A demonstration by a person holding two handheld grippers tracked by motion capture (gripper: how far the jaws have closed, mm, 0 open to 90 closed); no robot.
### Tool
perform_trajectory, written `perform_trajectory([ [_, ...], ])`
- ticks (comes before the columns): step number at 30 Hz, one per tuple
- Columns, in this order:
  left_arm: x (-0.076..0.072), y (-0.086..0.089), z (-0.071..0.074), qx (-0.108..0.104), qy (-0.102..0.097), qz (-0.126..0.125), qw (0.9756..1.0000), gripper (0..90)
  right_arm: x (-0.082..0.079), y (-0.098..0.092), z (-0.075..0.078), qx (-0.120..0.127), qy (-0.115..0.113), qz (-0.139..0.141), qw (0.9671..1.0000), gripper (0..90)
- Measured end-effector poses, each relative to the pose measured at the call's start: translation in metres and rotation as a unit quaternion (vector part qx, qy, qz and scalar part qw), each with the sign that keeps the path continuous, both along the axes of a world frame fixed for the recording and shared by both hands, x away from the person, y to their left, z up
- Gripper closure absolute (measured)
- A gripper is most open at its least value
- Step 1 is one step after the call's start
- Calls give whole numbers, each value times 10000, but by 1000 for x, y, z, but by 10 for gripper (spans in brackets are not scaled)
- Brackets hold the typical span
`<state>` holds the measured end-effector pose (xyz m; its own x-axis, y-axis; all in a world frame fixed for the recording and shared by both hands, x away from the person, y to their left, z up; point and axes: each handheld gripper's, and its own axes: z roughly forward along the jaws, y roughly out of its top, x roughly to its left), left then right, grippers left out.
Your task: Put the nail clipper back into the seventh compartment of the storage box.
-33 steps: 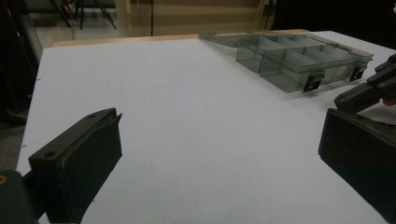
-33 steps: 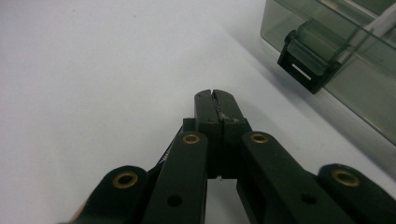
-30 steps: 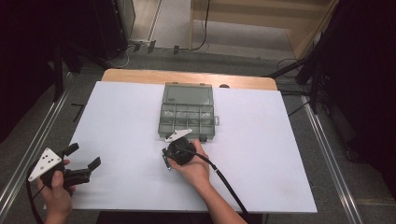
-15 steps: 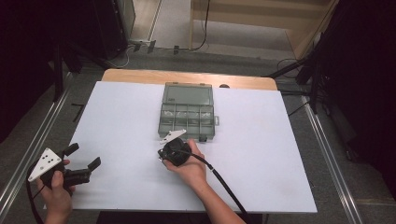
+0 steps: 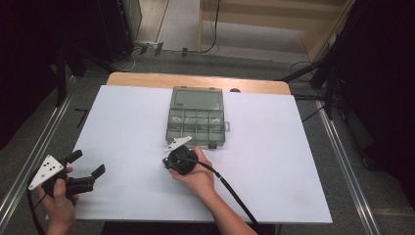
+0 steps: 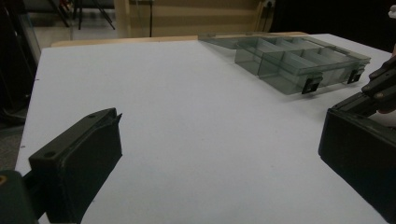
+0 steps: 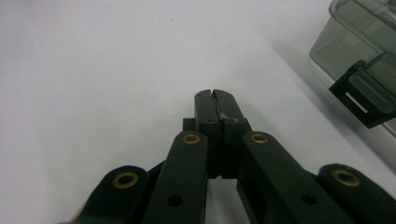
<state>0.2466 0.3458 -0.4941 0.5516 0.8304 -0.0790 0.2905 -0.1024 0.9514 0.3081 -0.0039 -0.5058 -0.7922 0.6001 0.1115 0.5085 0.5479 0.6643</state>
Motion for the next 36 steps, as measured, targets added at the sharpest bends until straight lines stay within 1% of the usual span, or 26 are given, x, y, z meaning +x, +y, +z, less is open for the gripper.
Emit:
perform_trajectory([
  [1,0,0,0,4,-1,-9,10000,0,0,-2,2,-16,-17,-70,10000,900],
  [3,0,0,0,-4,0,-13,10000,0,0,-5,5,40,-40,-175,9998,863],
  [6,0,0,0,-4,6,-14,10000,0,0,-9,10,105,-45,-186,9998,838],
  [8,1,0,0,-16,10,-9,10000,0,-3,-12,18,132,-141,-200,9996,766],
  [9,0,1,0,-25,16,-9,10000,0,-3,-17,24,255,-81,-221,9994,651],
  [10,0,1,0,-25,16,-9,10000,0,-3,-17,24,255,-81,-221,9994,651],
  [11,0,1,0,-25,19,-10,10000,0,-3,-22,28,291,10,-223,9993,531],
  [12,0,1,0,-30,18,-9,10000,0,-3,-22,28,291,10,-223,9993,531],
  [13,0,1,0,-31,19,-12,10000,0,-3,-24,30,317,79,-192,9993,464],
  [15,0,1,0,-26,14,-10,10000,0,-4,-28,33,289,185,-158,9993,335],
  [16,1,0,0,-18,9,-19,10000,0,-6,-29,36,215,218,-197,9993,155],
  [17,1,0,0,-18,9,-19,10000,0,-6,-30,37,166,264,-211,9993,104],
  [18,1,0,0,-6,9,-19,10000,0,-6,-30,37,166,264,-211,9993,104],
  [19,1,0,0,-1,10,-12,10000,0,-7,-30,38,30,399,-252,9989,0],
  [20,1,0,0,-1,10,-12,10000,0,-7,-30,38,30,399,-252,9989,0],
  [21,1,0,0,6,5,-13,10000,0,-7,-30,38,-81,462,-286,9985,0],
  [22,1,0,0,13,13,-13,10000,0,-9,-28,39,-258,477,-300,9981,0],
  [23,1,-1,0,17,6,-19,10000,0,-9,-28,39,-258,477,-300,9981,0],
  [26,1,-1,0,27,20,-12,10000,0,-11,-24,37,-605,600,-297,9959,0],
  [28,1,-1,0,36,20,-10,10000,0,-13,-21,36,-754,719,-257,9942,0],
  [29,1,-1,0,29,19,-7,10000,0,-15,-17,34,-912,723,-220,9930,45],
  [30,1,-1,0,30,12,-12,10000,0,-15,-17,34,-912,723,-220,9930,45],
  [32,1,-1,0,23,12,-18,10000,0,-16,-14,33,-991,685,-253,9924,139],
  [33,1,-1,0,22,15,-20,10000,0,-17,-14,33,-1027,695,-279,9919,168],
  [34,1,-1,0,25,12,-21,10000,0,-17,-13,32,-1049,712,-242,9916,210],
  [36,1,-1,0,31,12,-26,10000,0,-18,-12,30,-1112,719,-268,9908,312],
])
